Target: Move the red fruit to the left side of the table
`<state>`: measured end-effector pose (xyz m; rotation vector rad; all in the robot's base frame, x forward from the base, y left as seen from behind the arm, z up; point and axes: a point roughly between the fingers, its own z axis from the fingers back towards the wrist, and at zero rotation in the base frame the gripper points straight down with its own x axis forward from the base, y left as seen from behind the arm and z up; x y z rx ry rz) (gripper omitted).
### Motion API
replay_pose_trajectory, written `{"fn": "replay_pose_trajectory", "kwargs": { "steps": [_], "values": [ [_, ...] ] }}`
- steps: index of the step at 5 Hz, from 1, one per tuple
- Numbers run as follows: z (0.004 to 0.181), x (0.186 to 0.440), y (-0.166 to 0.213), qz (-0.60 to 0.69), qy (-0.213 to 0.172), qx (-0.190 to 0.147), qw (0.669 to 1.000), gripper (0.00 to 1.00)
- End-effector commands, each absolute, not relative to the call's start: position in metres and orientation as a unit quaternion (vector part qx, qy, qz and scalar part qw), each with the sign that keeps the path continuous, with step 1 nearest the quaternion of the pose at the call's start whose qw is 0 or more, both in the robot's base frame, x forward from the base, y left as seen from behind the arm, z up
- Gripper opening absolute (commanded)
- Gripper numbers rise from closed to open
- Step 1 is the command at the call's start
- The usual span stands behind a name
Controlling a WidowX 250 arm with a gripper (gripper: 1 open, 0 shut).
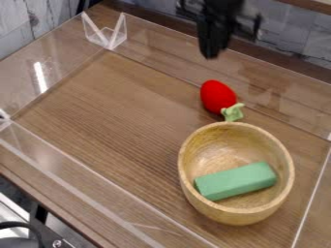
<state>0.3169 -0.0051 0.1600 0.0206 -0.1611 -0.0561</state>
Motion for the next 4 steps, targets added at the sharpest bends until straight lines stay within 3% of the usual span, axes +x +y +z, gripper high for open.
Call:
{"fn": "replay_pose_trajectory", "kwargs": {
  "steps": [1,3,4],
  "values": [
    [0.157,0.322,-0.014,-0.057,-0.1,0.012,0.993,1.0],
    [0.11,0.329,-0.017,-0.127,-0.071,0.003,0.989,1.0],
    [0.095,0.325,-0.01,-0.127,-0.055,0.0,0.99,1.0]
  ]
}}
